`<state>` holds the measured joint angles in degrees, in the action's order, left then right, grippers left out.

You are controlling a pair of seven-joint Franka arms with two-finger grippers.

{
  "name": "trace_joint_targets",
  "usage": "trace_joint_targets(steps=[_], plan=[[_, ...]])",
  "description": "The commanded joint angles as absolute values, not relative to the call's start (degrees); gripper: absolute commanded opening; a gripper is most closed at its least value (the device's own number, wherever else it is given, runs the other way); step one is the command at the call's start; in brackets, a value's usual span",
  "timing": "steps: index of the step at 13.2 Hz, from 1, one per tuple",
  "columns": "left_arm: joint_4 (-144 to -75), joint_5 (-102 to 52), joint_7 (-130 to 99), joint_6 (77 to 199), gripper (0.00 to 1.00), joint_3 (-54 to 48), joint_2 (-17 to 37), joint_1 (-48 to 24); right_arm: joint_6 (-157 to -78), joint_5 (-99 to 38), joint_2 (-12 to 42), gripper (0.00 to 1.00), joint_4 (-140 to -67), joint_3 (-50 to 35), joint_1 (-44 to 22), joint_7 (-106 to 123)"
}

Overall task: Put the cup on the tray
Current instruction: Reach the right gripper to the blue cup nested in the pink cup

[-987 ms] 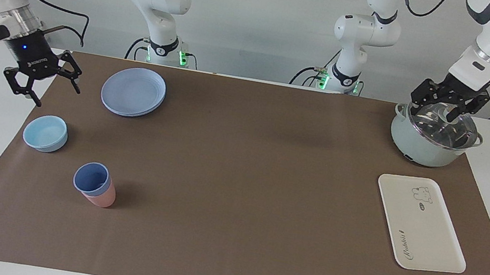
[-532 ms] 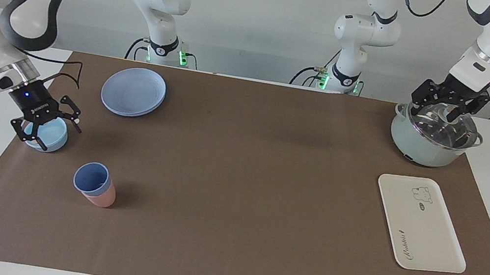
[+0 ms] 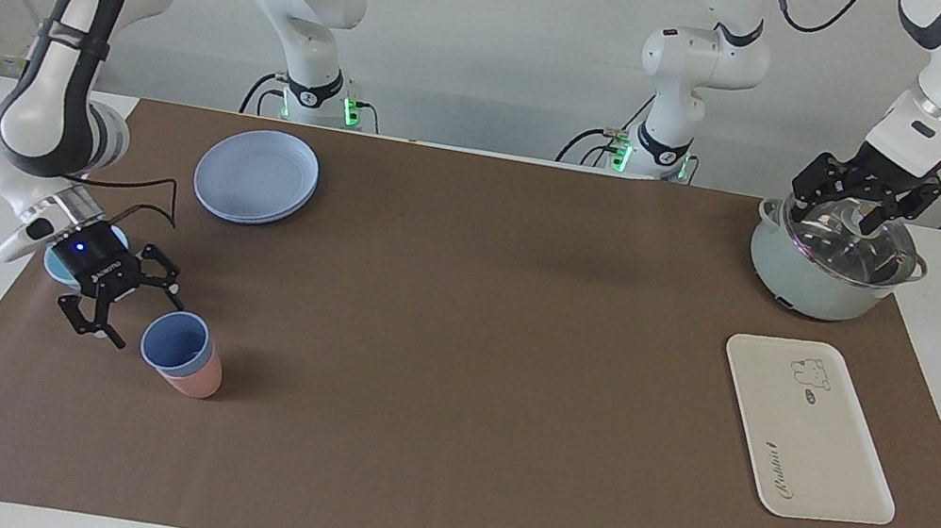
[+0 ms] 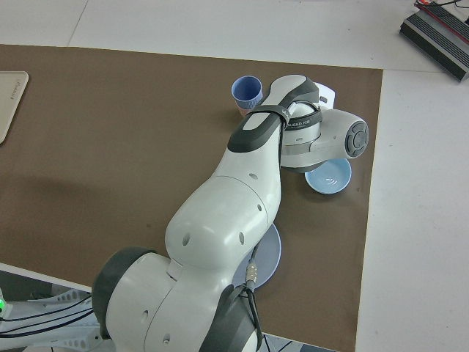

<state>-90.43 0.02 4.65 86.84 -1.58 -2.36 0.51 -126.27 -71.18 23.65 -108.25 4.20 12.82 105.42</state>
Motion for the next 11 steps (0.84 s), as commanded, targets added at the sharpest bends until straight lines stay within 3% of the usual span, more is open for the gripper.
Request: trace_joint_targets(steps=[1, 11], plan=[[-91.9, -0.2, 4.6, 86.9, 1.00, -1.6, -3.8, 0.7, -125.7, -73.1, 23.9, 1.00, -107.1, 4.1, 12.1, 106.9], [-91.8, -0.2, 4.7, 86.7, 1.00, -1.5, -3.8, 0.8, -128.1, -86.3, 25.8, 1.00, -108.1, 4.1, 9.0, 115.8]])
